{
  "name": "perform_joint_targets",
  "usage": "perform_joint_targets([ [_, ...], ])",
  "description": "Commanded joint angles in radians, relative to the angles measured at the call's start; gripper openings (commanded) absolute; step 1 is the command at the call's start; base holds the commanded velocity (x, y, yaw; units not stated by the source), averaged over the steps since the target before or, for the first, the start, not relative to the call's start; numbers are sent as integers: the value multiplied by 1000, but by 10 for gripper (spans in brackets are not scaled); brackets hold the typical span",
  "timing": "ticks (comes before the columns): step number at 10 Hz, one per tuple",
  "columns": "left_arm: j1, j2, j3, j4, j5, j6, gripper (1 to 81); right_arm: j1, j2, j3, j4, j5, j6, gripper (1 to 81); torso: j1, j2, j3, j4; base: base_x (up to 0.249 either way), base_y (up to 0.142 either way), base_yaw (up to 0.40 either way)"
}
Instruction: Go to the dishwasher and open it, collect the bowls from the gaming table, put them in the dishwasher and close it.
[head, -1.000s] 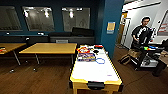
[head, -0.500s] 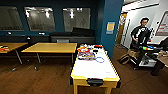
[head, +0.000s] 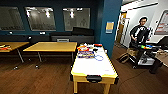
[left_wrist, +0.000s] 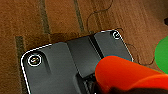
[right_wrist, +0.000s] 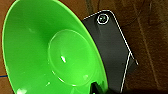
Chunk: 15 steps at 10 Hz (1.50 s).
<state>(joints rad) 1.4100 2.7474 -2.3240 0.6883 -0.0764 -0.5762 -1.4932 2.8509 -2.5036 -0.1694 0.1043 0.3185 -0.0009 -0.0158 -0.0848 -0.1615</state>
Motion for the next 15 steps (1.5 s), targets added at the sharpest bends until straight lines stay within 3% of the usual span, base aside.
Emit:
perform_joint_targets([
  [1, -55, -4, -12, 13, 27, 4, 10, 41, -6, 5, -25, -52, -6, 10, 1, 0, 0, 0, -121, 0, 0],
  [3, -53, -3, -14, 13, 27, 4, 10, 40, -5, 5, -25, -52, -6, 10, 1, 0, 0, 0, -121, 0, 0],
  [8, -53, -3, -14, 13, 27, 4, 10, 35, -3, 5, -27, -51, -6, 10, 1, 0, 86, 0, -121, 0, 0],
  [9, -53, -3, -14, 13, 27, 4, 10, 35, -3, 5, -26, -51, -6, 10, 1, 0, 64, 0, -121, 0, 0],
  [15, -50, -3, -14, 13, 27, 4, 10, 35, 1, 5, -27, -51, -6, 10, 1, -1, 78, 0, -121, 0, 0],
])
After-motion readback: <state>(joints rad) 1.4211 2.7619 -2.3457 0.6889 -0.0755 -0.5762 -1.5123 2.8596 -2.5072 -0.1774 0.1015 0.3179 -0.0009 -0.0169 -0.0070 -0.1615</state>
